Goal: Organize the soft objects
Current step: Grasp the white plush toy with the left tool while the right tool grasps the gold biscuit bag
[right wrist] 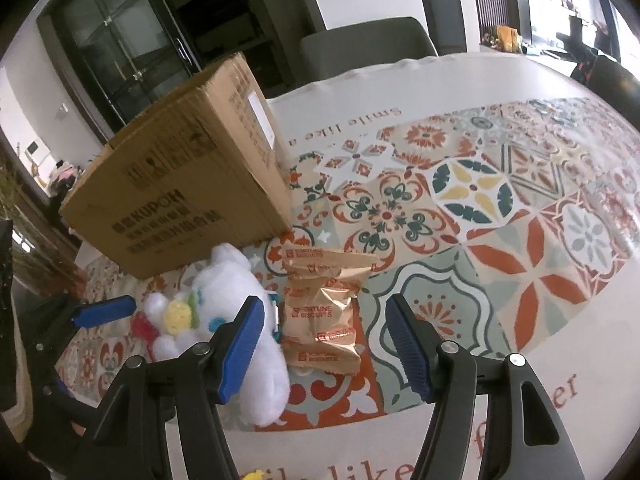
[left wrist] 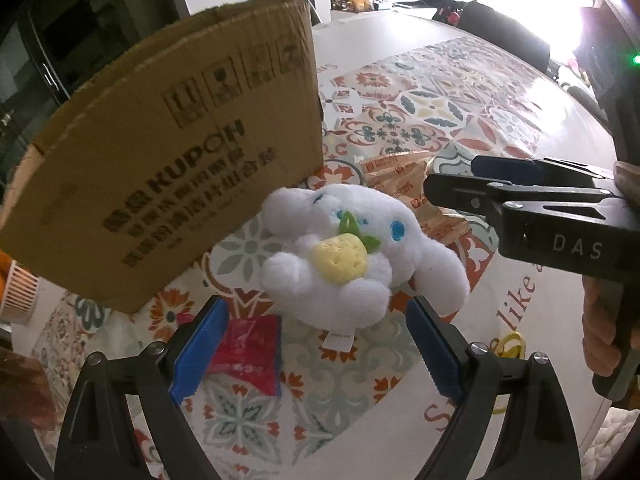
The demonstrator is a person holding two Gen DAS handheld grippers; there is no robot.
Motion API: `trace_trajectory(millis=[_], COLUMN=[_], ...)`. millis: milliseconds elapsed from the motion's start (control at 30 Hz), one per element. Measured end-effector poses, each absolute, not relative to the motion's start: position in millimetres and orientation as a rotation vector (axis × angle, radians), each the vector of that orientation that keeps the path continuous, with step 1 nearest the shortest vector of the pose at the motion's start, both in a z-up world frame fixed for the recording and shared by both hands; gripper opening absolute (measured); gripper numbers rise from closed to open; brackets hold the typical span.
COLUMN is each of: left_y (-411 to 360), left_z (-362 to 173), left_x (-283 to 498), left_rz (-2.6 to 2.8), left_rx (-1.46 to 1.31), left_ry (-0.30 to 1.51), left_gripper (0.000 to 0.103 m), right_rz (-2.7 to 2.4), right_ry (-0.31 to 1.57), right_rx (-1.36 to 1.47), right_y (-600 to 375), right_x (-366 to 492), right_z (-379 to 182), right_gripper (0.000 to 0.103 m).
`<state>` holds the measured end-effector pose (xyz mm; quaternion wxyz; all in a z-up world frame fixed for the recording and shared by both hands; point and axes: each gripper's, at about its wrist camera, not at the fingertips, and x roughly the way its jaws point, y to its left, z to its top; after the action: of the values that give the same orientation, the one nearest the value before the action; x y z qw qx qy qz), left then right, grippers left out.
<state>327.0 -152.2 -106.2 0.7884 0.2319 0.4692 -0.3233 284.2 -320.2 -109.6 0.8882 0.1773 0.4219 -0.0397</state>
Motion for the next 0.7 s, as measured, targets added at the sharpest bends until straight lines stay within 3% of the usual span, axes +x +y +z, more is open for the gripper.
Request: trace_trajectory(millis=[700], left_y=[-161], left_z=[-137], left_x=[351], left_rz=[-0.747], left_rx=[0.421], left_ry=[1.034], left_gripper=[0.091], right_rz=[-0.026], right_ry=[0.948], right_rx=[0.341], right_y=[-322], right_x=[313], right_z=[-146], right_gripper=[0.065])
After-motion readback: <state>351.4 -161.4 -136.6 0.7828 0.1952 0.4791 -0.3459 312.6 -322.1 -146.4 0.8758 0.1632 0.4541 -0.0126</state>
